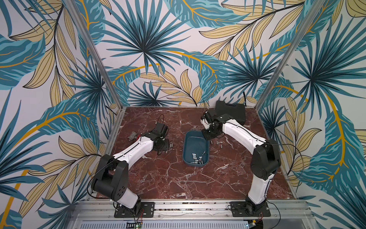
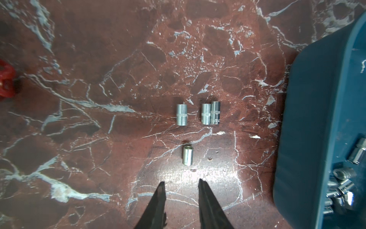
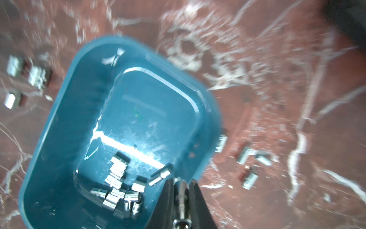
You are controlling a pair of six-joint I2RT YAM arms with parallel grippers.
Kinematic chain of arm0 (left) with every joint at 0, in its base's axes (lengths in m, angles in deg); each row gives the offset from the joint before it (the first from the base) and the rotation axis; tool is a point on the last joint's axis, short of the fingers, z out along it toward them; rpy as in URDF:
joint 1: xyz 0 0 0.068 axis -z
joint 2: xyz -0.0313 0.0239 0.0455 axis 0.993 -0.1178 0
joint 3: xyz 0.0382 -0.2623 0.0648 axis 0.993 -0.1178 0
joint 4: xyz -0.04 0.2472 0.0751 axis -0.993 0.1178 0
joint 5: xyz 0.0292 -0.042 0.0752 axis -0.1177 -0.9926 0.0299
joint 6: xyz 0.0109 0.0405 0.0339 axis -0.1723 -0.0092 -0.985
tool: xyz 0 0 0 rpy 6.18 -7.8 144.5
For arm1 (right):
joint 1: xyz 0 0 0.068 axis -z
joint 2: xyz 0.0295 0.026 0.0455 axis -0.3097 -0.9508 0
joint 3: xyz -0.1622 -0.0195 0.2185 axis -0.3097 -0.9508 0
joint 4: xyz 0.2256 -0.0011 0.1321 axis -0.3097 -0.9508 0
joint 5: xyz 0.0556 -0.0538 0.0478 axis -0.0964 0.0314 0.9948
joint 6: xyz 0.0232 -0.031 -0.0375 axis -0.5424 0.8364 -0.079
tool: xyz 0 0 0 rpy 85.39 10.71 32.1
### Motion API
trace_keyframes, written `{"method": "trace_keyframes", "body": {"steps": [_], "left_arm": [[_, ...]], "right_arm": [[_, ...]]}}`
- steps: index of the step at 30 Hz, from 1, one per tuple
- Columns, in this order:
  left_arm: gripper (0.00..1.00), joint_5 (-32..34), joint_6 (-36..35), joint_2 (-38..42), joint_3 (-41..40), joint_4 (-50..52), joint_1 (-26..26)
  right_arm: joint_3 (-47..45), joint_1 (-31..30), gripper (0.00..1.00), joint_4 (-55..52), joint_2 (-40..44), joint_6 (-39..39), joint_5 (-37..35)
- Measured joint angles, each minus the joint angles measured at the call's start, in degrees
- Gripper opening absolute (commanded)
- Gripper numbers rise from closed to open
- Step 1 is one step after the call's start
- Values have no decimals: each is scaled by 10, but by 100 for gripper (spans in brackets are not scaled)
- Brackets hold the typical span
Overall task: Take out the socket from the storage box
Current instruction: Pick up the socket head from the storage box, then place the socket head at the center of the board.
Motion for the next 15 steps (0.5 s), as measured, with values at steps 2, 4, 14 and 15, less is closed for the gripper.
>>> {"method": "trace_keyframes", "body": {"steps": [2,4,14,15], "left_arm": [[32,0,-1,1,2,0,0],[32,0,-2,1,2,1,0],[32,-1,-2,1,2,5,0],[32,-1,-2,1,2,5,0]], "right_arm": [[-9,24,15,4,13,-6,2],[-23,40,15,8,14,-11,2],[-93,68,15,15,-32,-30,0],[-95,69,15,17,-37,-30,-1]]}}
